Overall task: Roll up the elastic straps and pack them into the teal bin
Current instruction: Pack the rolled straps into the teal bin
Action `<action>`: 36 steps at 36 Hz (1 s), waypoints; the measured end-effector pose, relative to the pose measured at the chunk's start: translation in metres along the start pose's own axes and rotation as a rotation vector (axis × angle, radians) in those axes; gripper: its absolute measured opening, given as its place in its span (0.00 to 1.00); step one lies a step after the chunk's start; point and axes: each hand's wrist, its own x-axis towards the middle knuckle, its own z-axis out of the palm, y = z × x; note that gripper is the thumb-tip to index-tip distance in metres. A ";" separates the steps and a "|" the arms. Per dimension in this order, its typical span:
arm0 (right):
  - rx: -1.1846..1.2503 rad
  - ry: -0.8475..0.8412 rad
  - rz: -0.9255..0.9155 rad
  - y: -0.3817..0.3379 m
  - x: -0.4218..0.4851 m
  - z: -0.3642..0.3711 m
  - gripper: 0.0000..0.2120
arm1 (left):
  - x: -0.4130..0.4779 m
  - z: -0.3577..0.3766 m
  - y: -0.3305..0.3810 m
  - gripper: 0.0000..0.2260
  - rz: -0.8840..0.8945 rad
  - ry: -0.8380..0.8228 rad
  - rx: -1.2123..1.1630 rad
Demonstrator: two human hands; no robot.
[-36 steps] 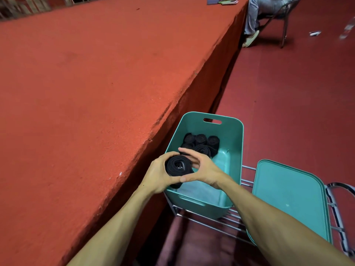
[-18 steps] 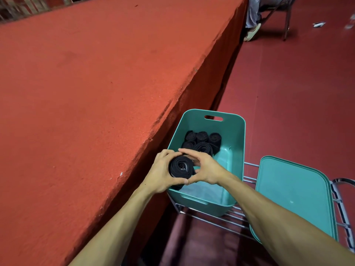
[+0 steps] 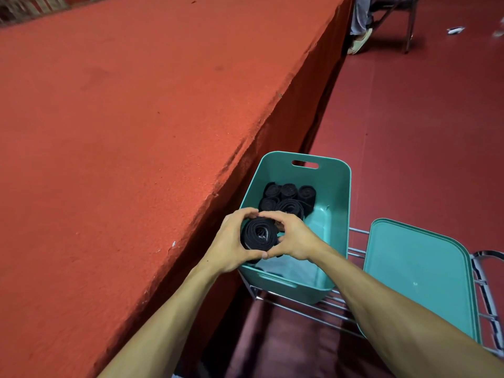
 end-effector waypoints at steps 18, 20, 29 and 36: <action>-0.259 0.327 0.444 0.007 -0.007 -0.013 0.42 | 0.001 0.004 -0.010 0.40 0.018 0.055 0.127; -0.260 0.347 0.506 0.010 -0.008 -0.013 0.40 | 0.000 0.005 -0.012 0.41 0.003 0.051 0.115; -0.163 0.459 0.745 0.022 -0.005 -0.011 0.39 | -0.001 0.007 -0.014 0.39 -0.012 0.047 0.074; -0.004 0.643 0.778 0.031 -0.001 -0.008 0.33 | -0.002 0.009 -0.018 0.38 0.002 0.056 0.037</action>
